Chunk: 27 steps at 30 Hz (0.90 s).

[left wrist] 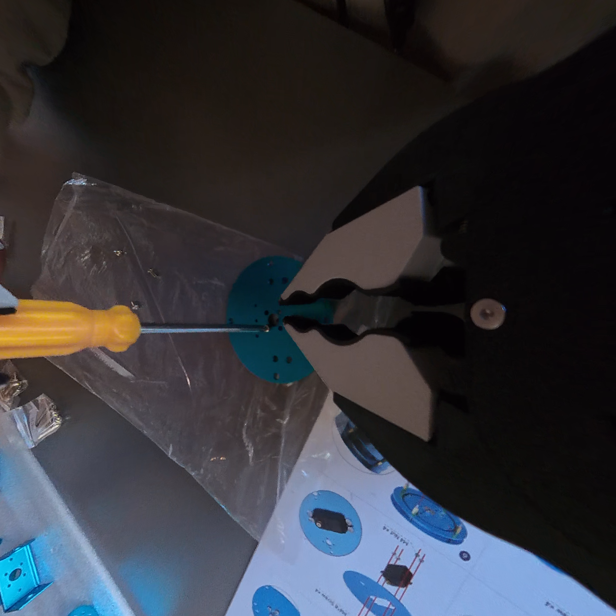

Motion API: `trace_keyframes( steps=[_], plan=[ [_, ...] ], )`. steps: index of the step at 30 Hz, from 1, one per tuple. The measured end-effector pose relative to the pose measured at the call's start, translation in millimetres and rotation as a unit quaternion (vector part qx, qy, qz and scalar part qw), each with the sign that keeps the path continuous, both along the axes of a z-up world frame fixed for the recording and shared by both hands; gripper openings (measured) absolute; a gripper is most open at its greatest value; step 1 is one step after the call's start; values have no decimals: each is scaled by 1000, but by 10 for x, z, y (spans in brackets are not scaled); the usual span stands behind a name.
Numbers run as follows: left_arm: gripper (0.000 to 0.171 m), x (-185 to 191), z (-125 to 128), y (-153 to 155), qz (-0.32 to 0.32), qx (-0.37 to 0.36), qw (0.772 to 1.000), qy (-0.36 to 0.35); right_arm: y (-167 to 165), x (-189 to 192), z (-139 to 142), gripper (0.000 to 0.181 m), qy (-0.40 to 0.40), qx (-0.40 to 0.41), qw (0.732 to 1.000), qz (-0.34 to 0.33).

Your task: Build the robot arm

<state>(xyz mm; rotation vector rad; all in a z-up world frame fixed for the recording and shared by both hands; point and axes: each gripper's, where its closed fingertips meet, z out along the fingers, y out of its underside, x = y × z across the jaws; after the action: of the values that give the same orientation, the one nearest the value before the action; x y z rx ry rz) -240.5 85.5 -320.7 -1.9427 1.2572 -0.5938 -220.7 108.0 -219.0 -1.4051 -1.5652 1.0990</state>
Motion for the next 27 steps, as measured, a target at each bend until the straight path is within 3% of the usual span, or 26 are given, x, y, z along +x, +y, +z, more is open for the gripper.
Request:
trace_keyframes(
  steps=[10,15,19,27],
  plan=[
    [0,7,-71,54,-6,-8,1000,24,59,-214,27,17,-57,-32,997,-38],
    [0,22,-72,65,9,1,1000,21,145,-276,19,18,-74,-65,978,-187],
    [0,27,-71,68,16,8,1000,9,203,-268,16,18,-71,-60,944,-316],
    [0,30,-73,63,22,17,1000,10,215,-205,32,18,-38,-26,870,-490]
  ],
)
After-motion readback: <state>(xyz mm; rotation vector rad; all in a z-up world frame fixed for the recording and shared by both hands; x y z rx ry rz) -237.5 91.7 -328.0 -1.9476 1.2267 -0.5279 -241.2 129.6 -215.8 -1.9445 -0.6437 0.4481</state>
